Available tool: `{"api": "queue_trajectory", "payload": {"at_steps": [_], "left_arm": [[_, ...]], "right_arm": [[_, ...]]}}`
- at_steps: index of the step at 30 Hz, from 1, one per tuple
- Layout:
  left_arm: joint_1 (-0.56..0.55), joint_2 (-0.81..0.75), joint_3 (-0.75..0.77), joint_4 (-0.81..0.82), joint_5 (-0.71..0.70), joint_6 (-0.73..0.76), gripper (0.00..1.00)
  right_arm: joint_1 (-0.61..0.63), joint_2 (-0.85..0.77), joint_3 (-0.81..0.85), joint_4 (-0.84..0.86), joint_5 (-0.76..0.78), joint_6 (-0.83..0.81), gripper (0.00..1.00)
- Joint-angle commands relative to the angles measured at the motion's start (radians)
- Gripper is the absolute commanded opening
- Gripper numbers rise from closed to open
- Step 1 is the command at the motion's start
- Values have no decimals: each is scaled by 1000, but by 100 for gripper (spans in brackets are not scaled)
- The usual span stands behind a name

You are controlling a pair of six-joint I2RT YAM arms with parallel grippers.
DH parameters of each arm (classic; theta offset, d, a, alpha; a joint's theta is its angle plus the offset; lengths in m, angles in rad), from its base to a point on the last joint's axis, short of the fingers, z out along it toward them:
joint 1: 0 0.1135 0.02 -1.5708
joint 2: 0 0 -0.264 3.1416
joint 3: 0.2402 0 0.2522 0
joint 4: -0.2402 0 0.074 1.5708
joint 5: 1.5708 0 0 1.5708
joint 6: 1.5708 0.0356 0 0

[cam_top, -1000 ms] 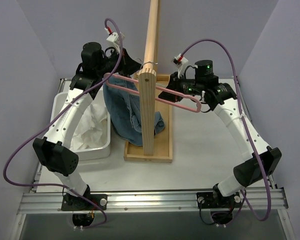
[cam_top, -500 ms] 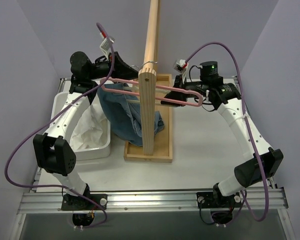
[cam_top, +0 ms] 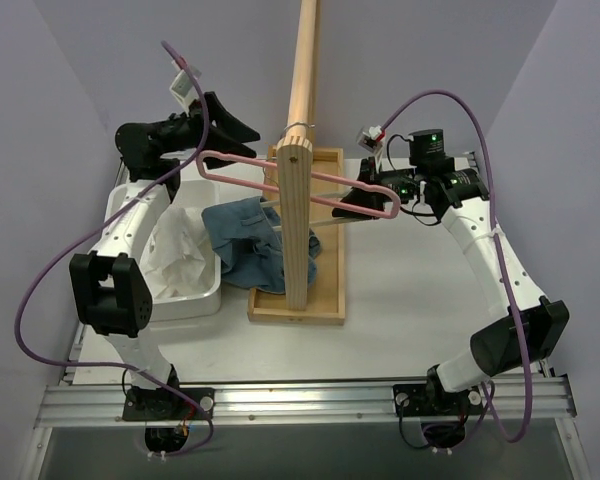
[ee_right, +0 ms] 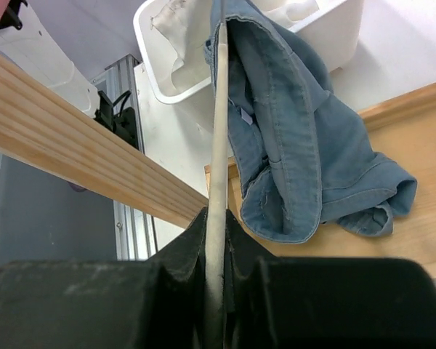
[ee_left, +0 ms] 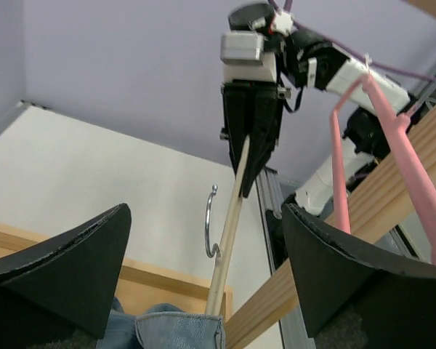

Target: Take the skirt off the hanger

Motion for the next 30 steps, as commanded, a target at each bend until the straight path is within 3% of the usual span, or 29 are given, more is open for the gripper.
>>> {"api": "queue_trajectory", "payload": {"at_steps": [1,3,8,10,11,14,25,30], "left_arm": [[34,-61,-12,40,-114,10,94],[56,-105,-68,-17,-183,45,94],[157,-224,-102,-590,-442,364,94],[182,-248,-87,-839,-528,502,94],[189,-267,-84,-915,-617,535,94],[217,-277,-84,-1078,-689,592,94],[229,-340,-230,-1055,-619,612,94],[226,-348,-295,-905,-509,576,94]], "right_arm": [[-6,-58,-16,25,-44,10,0],[-7,-62,-22,40,-15,32,0],[-10,-72,-42,110,31,81,0],[-12,-99,-74,239,74,180,0],[-18,-105,-103,276,84,208,0],[-23,-113,-126,394,87,312,0],[-47,-113,-154,736,159,553,0],[-58,-95,-137,885,131,674,0]]}}
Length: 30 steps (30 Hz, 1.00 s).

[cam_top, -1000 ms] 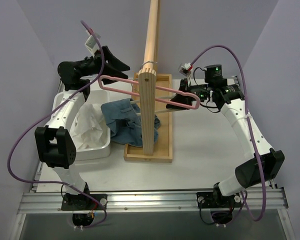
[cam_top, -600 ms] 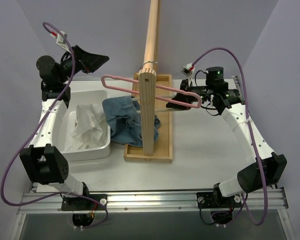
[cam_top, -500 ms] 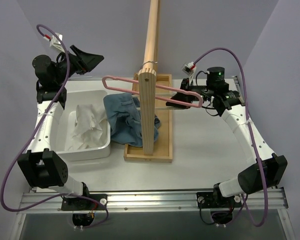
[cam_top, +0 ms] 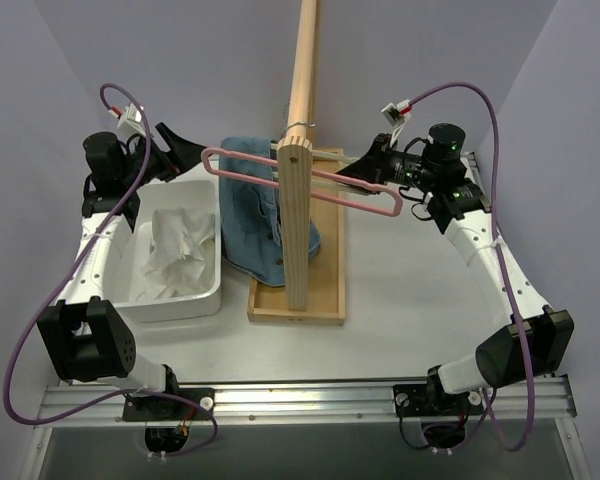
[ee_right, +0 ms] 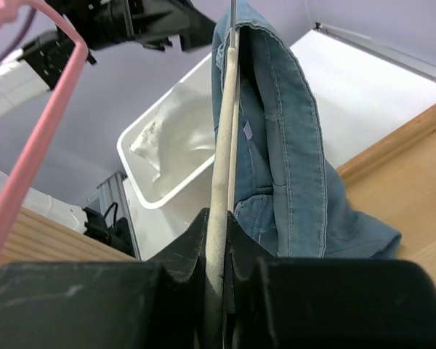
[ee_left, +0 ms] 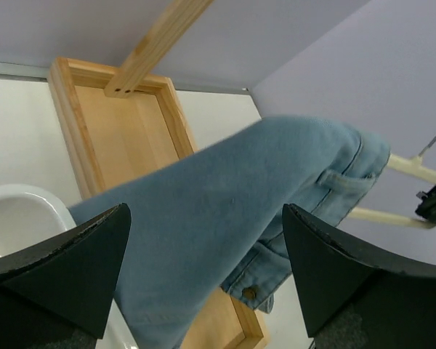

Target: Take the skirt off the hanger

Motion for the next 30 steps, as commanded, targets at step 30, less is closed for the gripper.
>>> {"api": "queue_trajectory", "payload": {"at_steps": [30], "left_arm": [[-257,-3,65,-56,-510,458,59]], "right_arm": [[-77,-6,-39,912,-143,647,0]]}}
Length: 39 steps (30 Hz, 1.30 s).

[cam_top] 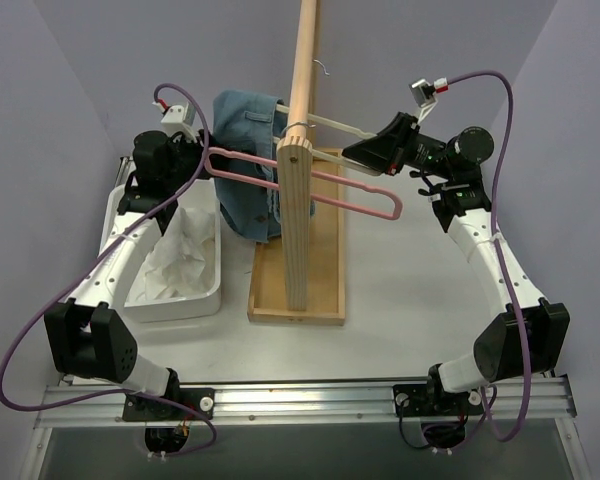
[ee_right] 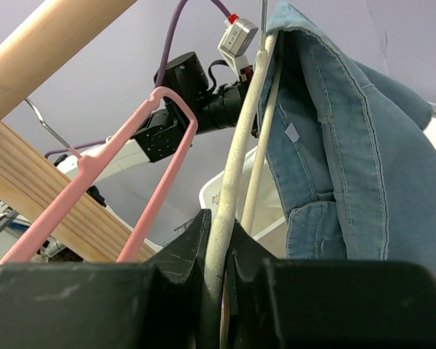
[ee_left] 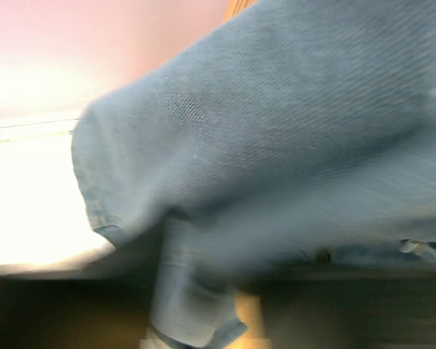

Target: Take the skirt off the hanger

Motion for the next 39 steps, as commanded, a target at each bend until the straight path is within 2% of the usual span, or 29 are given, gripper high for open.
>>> {"api": "queue_trajectory", "payload": {"at_steps": [1,2,6,8,11,12,16,18,22,25,27,31,39], "left_arm": [[4,11,67,-16,-81,76,21],[8,16,78,-21,-79,79,3],[57,31,153,-85,-109,40,2],[112,31,197,-113,-107,6,2],[166,31,255,-143,-50,-69,2],[218,30,272,-157,-32,-92,2],[278,30,364,-217,18,-152,2],[291,17,400,-222,39,-175,2],[294,-44,472,-291,89,-174,2],[295,-101,519,-341,118,-166,2],[297,-115,580,-433,126,-148,2],[300,-133,767,-583,99,-114,2],[298,-257,676,-600,42,-77,2]], "right_arm": [[-4,-32,11,246,2,37,0],[-5,-35,1,246,2,37,0],[-30,-73,-55,211,-5,28,0],[-45,-87,-73,139,-8,-16,0],[-73,-113,-105,52,-5,-84,0],[-82,-128,-122,30,-5,-101,0],[-88,-168,-177,-53,19,-170,0],[-90,-188,-194,-134,50,-242,0],[-99,-190,-158,-405,110,-424,0],[-108,-187,-158,-435,127,-457,0],[-114,-193,-174,-435,136,-460,0],[-122,-201,-176,-499,174,-500,0],[-124,-199,-155,-513,159,-503,0]]}}
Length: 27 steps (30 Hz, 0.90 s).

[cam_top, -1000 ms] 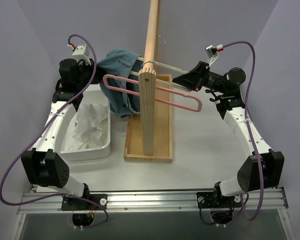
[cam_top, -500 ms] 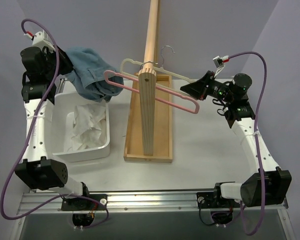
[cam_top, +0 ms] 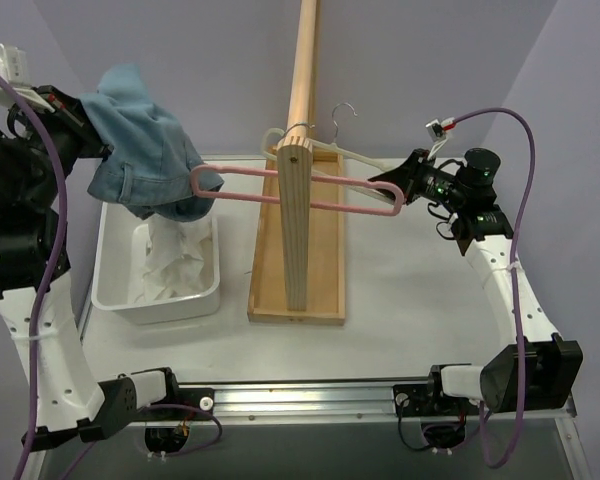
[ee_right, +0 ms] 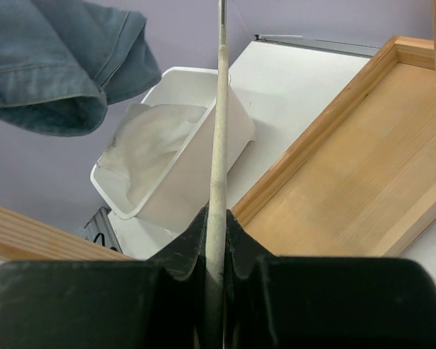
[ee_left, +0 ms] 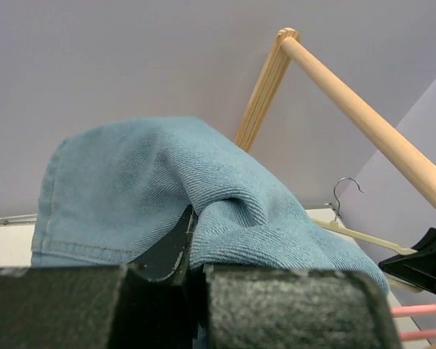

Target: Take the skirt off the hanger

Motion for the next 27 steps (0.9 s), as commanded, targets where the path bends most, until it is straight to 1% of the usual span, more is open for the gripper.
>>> {"api": "queue_trajectory", "payload": {"at_steps": [1,8,11,12,13,15,16,18,19,20,22,23,27], "left_arm": [[7,-28,-24,-14,-35,28,2],[-4,-125,-128,-70,-101,86,2],[-24,-153,-235,-65,-137,69,2],[-23,-166,-279,-55,-147,59,2],[-23,-174,-379,-27,-156,48,2],[-19,-186,-486,14,-188,7,2],[-1,-185,-587,52,-190,-16,2],[17,-165,-686,112,-158,-62,2],[31,-153,-776,161,-141,-85,2],[75,-145,-829,200,-109,-105,2],[114,-143,-936,308,-34,-171,2],[125,-147,-1029,330,-30,-182,2],[126,-128,-1143,366,-39,-165,2]], "right_arm": [[-6,-24,41,22,-13,-24,0],[-6,7,118,-21,-22,-53,0],[-2,24,133,8,-42,-39,0],[0,27,133,40,-51,-18,0],[3,31,135,51,-56,-10,0],[3,61,168,48,-65,-11,0],[3,83,185,36,-65,-14,0],[5,105,234,30,-65,-14,0],[6,123,248,31,-67,-8,0],[8,133,262,31,-70,-7,0],[9,153,293,22,-68,-13,0],[9,157,296,22,-68,-18,0],[12,174,278,49,-79,-22,0]]}}
